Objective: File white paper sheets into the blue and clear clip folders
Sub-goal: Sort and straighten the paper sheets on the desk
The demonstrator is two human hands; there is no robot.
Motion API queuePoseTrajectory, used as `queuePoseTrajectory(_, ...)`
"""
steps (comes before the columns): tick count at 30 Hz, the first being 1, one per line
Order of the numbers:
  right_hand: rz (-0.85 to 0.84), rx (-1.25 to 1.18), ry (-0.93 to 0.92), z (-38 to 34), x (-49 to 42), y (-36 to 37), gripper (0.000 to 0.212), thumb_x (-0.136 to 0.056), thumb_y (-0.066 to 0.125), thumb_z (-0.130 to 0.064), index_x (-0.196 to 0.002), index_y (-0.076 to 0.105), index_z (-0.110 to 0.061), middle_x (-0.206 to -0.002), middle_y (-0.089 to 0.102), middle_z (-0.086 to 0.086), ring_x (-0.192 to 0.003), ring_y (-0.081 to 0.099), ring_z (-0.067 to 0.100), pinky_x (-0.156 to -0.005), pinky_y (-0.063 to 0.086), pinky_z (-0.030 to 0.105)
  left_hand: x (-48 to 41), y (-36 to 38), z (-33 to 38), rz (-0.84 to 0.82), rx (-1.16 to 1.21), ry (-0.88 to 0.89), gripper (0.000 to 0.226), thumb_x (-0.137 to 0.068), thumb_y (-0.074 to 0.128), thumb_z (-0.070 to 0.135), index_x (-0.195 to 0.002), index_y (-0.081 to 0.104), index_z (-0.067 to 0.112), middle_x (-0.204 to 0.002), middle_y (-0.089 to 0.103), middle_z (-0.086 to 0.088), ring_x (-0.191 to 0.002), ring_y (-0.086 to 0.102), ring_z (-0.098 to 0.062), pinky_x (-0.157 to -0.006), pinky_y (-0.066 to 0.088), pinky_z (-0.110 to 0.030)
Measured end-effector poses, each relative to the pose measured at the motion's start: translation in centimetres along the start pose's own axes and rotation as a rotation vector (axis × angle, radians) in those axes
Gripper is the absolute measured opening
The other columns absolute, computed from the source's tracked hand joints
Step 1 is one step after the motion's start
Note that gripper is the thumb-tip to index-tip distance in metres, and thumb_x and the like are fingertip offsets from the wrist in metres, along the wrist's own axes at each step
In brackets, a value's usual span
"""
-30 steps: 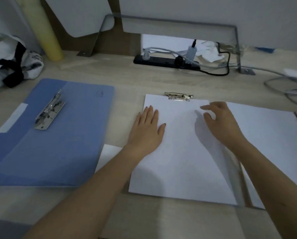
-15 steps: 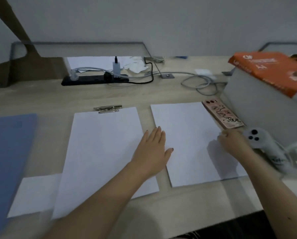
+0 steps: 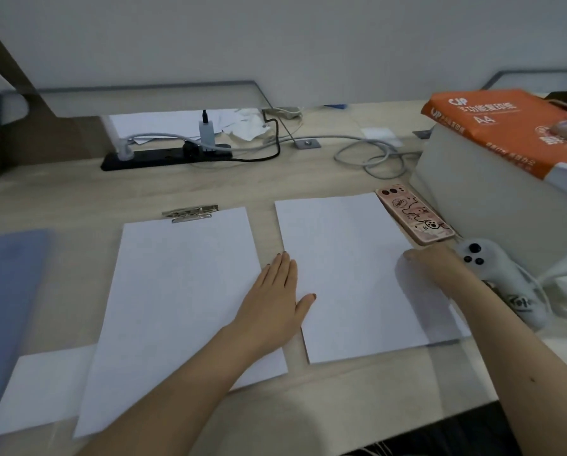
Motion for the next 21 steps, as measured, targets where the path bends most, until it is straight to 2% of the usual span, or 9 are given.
queuePoseTrajectory(4, -0.045, 0.012, -0.069, 0.2, -0.2, -0.3, 0.020, -0.088, 0.050, -0.020, -0.071, 0.051, -0.010, -0.077, 0.050, 0.013, -0.076, 0.047, 0.025, -0.069, 0.038, 0.032, 0.1, 0.0, 0.0, -0.006, 0.017, -0.002, 0.067, -0.099, 0.016, 0.045, -0.148, -0.011, 0.007, -0.157, -0.019, -0.005, -0.145, -0.018, -0.012, -0.113, -0.014, -0.022)
queuePoseTrajectory(6, -0.050, -0.068, -0.064, 0.3, 0.1, -0.6, 0.011, -0.087, 0.050, -0.016, -0.084, 0.055, -0.007, -0.075, 0.047, 0.012, -0.068, 0.043, 0.022, -0.064, 0.033, 0.029, 0.2, 0.1, 0.0, -0.006, 0.019, -0.001, 0.067, -0.099, 0.016, 0.045, -0.148, -0.011, 0.007, -0.157, -0.019, -0.004, -0.145, -0.018, -0.012, -0.113, -0.014, -0.022)
queuePoseTrajectory(9, -0.052, -0.144, -0.081, 0.5, 0.1, -0.9, 0.026, -0.089, 0.048, -0.011, -0.103, 0.060, 0.008, -0.088, 0.048, 0.012, -0.079, 0.042, 0.021, -0.070, 0.031, 0.029, 0.2, 0.1, 0.0, -0.010, 0.027, 0.001, 0.067, -0.099, 0.017, 0.045, -0.148, -0.011, 0.007, -0.157, -0.019, -0.004, -0.145, -0.018, -0.011, -0.113, -0.014, -0.023)
queuePoseTrajectory(10, -0.043, -0.154, -0.095, 0.6, 0.3, -1.0, 0.025, -0.090, 0.047, -0.009, -0.104, 0.060, 0.008, -0.091, 0.048, 0.011, -0.081, 0.042, 0.020, -0.070, 0.031, 0.028, 0.2, 0.1, -0.1, -0.014, 0.033, -0.002, 0.067, -0.099, 0.017, 0.045, -0.148, -0.011, 0.008, -0.157, -0.019, -0.004, -0.145, -0.018, -0.011, -0.113, -0.014, -0.022)
queuePoseTrajectory(13, -0.075, -0.147, -0.165, 0.3, 0.9, -1.1, 0.013, -0.091, 0.044, -0.008, -0.085, 0.054, -0.003, -0.088, 0.047, 0.012, -0.068, 0.038, 0.021, -0.058, 0.027, 0.028, 0.3, 0.1, 0.0, -0.001, 0.049, 0.003, 0.067, -0.099, 0.017, 0.044, -0.148, -0.011, 0.008, -0.157, -0.019, -0.004, -0.144, -0.019, -0.011, -0.113, -0.014, -0.022)
queuePoseTrajectory(16, -0.094, -0.174, -0.232, 0.5, 1.4, -1.0, 0.015, -0.091, 0.045, -0.009, -0.091, 0.060, -0.006, -0.096, 0.055, 0.014, -0.081, 0.048, 0.023, -0.066, 0.034, 0.029, 0.1, 0.4, 0.0, 0.003, 0.121, -0.017, 0.065, -0.100, 0.019, 0.041, -0.148, -0.011, 0.008, -0.157, -0.020, -0.002, -0.144, -0.019, -0.011, -0.113, -0.014, -0.022)
queuePoseTrajectory(18, -0.098, -0.362, -0.234, 0.3, 2.3, -1.4, 0.019, -0.091, 0.045, -0.007, -0.087, 0.064, -0.012, -0.098, 0.061, 0.012, -0.081, 0.056, 0.020, -0.073, 0.041, 0.030, -0.3, 0.4, 0.2, 0.019, 0.303, -0.034, 0.064, -0.099, 0.026, 0.039, -0.149, -0.003, 0.012, -0.157, -0.011, 0.004, -0.146, -0.009, -0.010, -0.118, -0.007, -0.025)
queuePoseTrajectory(19, -0.096, -0.458, -0.234, 0.0, 2.8, -1.9, 0.022, -0.091, 0.046, -0.006, -0.083, 0.065, -0.016, -0.097, 0.063, 0.010, -0.077, 0.061, 0.017, -0.075, 0.044, 0.032, -0.7, 0.3, 0.2, 0.058, 0.474, -0.040, 0.061, -0.098, 0.032, 0.038, -0.149, 0.007, 0.015, -0.157, 0.000, 0.006, -0.146, 0.004, -0.009, -0.120, 0.004, -0.029)
queuePoseTrajectory(21, -0.095, -0.580, -0.268, -0.7, 3.8, -3.2, 0.021, -0.092, 0.047, -0.007, -0.088, 0.064, -0.018, -0.099, 0.065, 0.008, -0.078, 0.065, 0.015, -0.079, 0.049, 0.033, -1.0, -1.0, 0.4, 0.158, 0.890, -0.099, 0.053, -0.093, 0.045, 0.038, -0.141, 0.029, 0.020, -0.149, 0.030, 0.008, -0.134, 0.033, -0.009, -0.114, 0.026, -0.032)
Point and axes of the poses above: each hand's wrist, its own x-axis away from the middle knuckle, its own y-axis out of the palm, z = x × y, the point moved 1 cm from there along -x, towards the middle knuckle
